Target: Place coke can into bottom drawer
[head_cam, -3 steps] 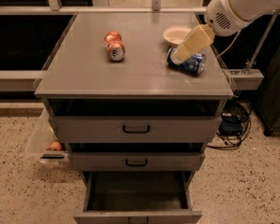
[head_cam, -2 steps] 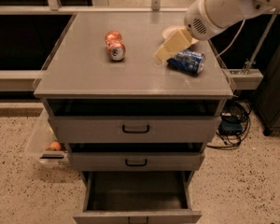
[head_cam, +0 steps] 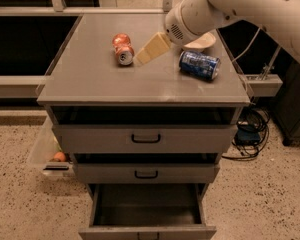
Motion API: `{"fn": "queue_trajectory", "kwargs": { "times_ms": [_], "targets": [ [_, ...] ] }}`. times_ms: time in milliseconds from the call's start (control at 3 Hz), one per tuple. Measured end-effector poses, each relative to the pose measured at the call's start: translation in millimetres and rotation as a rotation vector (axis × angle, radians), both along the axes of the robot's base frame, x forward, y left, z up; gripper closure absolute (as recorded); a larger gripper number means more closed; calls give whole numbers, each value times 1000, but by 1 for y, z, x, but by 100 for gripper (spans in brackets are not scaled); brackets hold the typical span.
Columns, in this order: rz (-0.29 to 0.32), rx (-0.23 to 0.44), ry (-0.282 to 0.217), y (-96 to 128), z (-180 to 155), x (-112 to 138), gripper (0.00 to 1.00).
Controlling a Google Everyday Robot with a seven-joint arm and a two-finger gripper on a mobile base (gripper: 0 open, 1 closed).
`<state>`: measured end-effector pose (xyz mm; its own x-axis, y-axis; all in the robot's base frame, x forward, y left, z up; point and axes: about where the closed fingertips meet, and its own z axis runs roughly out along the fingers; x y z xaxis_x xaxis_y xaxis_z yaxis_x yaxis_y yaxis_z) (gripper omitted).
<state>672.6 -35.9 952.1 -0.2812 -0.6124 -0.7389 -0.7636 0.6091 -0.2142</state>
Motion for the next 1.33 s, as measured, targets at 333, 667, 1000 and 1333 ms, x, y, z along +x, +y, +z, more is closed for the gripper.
{"fn": "queue_trajectory", "kwargs": {
  "times_ms": [333,667,1000,1333],
  "targets": [
    [-21,-4,-9,-3,1,-6,0],
    [-25,8,1,5,-11,8,0],
    [-30,47,31,23,-33,36,0],
    [-27,94,66,47,-56,62,0]
  ]
}}
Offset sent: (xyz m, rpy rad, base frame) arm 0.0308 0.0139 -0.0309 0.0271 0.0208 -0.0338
